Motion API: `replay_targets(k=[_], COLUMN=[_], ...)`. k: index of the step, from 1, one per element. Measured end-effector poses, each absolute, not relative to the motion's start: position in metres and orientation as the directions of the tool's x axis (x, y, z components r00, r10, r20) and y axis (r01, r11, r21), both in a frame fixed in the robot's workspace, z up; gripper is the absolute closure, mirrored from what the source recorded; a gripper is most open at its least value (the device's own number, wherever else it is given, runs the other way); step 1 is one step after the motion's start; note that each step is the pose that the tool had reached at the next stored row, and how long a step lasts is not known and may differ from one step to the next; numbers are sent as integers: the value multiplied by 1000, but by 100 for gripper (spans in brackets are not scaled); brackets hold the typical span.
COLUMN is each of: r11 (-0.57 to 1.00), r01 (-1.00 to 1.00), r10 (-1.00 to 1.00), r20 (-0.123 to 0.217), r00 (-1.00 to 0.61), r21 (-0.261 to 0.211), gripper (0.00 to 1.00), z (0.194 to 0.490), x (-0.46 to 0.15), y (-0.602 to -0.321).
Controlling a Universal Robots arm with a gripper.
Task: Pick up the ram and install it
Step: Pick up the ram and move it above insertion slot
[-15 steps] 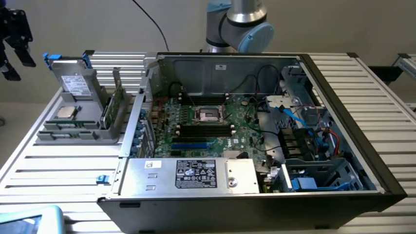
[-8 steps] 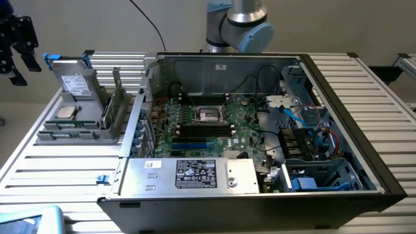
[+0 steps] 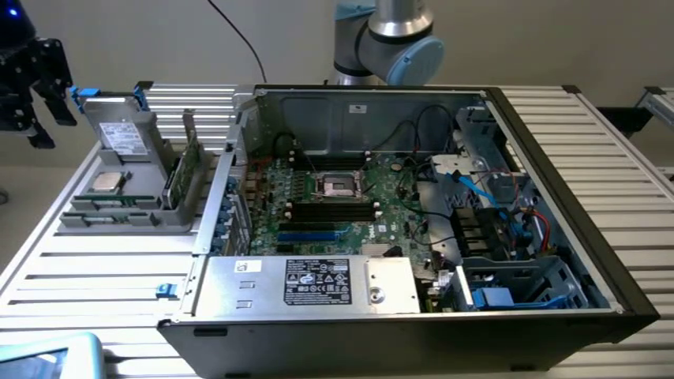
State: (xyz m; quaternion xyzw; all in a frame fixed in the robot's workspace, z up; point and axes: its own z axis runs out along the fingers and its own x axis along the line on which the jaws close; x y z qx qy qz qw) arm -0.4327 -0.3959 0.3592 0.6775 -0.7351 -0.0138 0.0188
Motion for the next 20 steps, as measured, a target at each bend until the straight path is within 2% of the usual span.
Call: replay_targets(k=[20], r11=[79], r01=[-996], r10=[-997], r20=[14], r00=[-78], r21=[40], gripper=[46], z=[324], x=[-424], y=[-395])
